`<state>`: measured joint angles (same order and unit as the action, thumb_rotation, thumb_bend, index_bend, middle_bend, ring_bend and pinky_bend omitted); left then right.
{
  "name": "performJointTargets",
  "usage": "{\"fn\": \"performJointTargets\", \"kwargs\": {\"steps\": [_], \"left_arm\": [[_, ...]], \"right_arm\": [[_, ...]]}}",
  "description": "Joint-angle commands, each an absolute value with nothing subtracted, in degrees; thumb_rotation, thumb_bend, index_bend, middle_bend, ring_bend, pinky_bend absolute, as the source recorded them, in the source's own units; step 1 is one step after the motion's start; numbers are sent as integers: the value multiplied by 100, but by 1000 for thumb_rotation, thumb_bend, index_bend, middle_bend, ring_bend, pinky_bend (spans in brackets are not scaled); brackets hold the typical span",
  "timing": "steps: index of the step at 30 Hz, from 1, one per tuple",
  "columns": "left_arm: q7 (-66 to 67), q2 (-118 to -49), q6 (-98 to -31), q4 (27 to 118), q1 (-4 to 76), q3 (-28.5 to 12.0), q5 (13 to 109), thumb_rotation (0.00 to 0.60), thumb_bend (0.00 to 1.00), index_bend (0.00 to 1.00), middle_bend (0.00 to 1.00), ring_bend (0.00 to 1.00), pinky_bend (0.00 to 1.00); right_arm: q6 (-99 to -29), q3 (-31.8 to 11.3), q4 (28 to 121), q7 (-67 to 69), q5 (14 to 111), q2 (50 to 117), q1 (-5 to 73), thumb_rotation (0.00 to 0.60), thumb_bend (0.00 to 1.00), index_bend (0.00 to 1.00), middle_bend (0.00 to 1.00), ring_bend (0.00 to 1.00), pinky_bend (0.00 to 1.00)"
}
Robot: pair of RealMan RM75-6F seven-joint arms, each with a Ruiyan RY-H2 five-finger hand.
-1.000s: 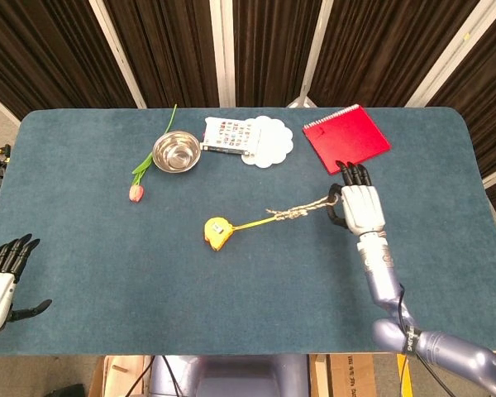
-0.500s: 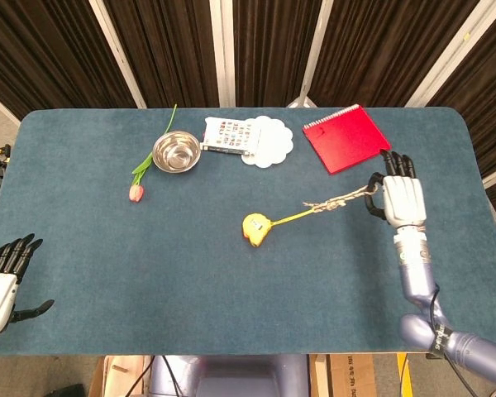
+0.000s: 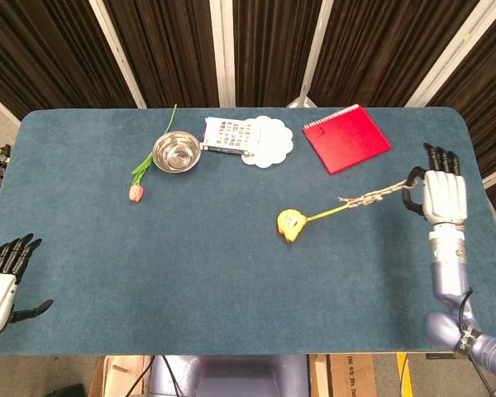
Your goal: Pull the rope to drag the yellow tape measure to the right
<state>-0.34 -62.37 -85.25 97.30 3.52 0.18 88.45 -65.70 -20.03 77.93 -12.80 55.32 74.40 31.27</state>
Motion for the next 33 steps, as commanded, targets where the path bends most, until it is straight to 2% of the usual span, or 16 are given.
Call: {"fn": "performJointTargets", "kwargs": {"steps": [1, 25, 27, 32, 33], "left_arm": [[-36, -6235, -8526, 9730, 353, 15, 8845, 600, 0, 0, 0, 0, 0], [16, -6245, -8520, 9747, 360, 17, 8853, 600, 0, 0, 0, 0, 0], [24, -6247, -8524, 9746, 359, 16, 8854, 600, 0, 0, 0, 0, 0], [33, -6247, -8533, 9743, 355, 12, 8847, 600, 0, 0, 0, 0, 0], [38, -6248, -8533, 9740, 355, 10, 8843, 600, 0, 0, 0, 0, 0]], "right_arm": [[-6539, -2045, 7692, -1279, 5442, 7348, 3093, 600, 454, 634, 105, 0, 0], [-6277, -2325, 6688, -1140, 4656, 6994, 2868, 600, 454, 629, 105, 0, 0], [-6284, -2293, 6722, -1181, 4670, 6996, 2856, 600, 454, 567, 104, 0, 0], [-6371, -2211, 7002, -1353, 4680, 6994, 2810, 600, 454, 58, 4, 0, 0], [-6412, -2173, 7113, -1402, 4728, 6978, 2794, 600, 454, 19, 0, 0, 0]]}}
